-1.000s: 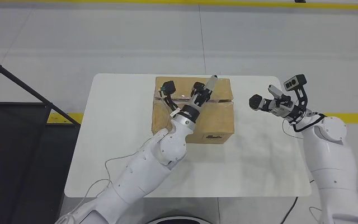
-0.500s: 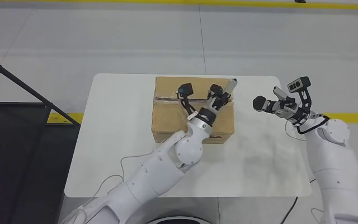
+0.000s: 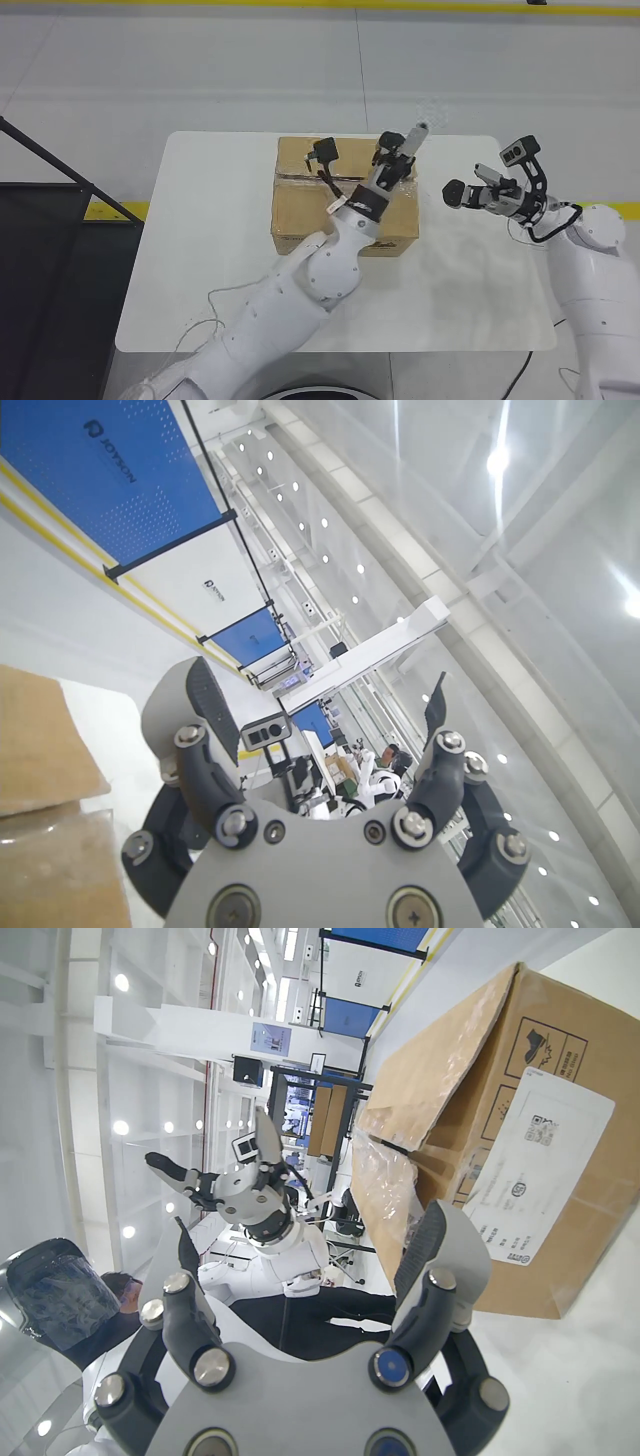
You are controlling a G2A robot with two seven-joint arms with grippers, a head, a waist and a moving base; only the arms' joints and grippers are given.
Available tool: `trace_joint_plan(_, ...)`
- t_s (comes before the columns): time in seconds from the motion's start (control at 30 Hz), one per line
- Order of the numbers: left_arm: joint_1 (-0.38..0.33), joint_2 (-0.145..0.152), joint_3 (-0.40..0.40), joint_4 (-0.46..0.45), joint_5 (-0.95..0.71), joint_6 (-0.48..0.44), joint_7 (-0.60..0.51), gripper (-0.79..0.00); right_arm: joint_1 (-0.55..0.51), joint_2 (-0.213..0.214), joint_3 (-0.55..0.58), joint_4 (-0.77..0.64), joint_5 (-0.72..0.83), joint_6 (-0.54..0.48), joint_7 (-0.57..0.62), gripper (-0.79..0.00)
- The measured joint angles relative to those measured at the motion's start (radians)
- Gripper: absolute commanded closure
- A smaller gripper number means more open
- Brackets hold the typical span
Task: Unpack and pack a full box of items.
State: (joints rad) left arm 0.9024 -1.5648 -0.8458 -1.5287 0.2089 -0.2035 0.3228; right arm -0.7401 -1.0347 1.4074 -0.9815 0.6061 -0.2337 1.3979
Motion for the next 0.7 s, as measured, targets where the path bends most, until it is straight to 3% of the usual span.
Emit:
trace_joint_plan(0.3, 0.255, 0.067, -0.283, -0.311, 0.074, -0.048, -0.149, -0.785, 0.043, 0.008, -0.046, 0.086, -0.112, 0.078, 0.007, -0.785)
trace_joint_plan(0.43, 0.332, 0.087, -0.379, -0.368, 0.045, -0.070, -0.269, -0.785, 0.068, -0.005, -0.092, 0.126, -0.113, 0.079, 0.008, -0.785)
trace_joint_plan(0.47, 0.344, 0.090, -0.396, -0.373, 0.042, -0.072, -0.283, -0.785, 0.074, -0.008, -0.103, 0.133, -0.114, 0.077, 0.009, -0.690)
trace_joint_plan(0.53, 0.364, 0.094, -0.426, -0.377, 0.029, -0.074, -0.297, -0.785, 0.088, -0.015, -0.123, 0.148, -0.108, 0.068, 0.016, -0.336)
trace_joint_plan(0.6, 0.372, 0.096, -0.443, -0.372, 0.019, -0.072, -0.305, -0.785, 0.098, -0.019, -0.135, 0.162, -0.090, 0.055, 0.036, -0.228)
trace_joint_plan(0.67, 0.373, 0.098, -0.450, -0.366, 0.013, -0.072, -0.310, -0.785, 0.106, -0.021, -0.142, 0.171, -0.084, 0.047, 0.049, -0.015)
trace_joint_plan(0.7, 0.373, 0.098, -0.452, -0.363, 0.009, -0.073, -0.313, -0.785, 0.110, -0.023, -0.147, 0.175, -0.084, 0.043, 0.055, 0.000)
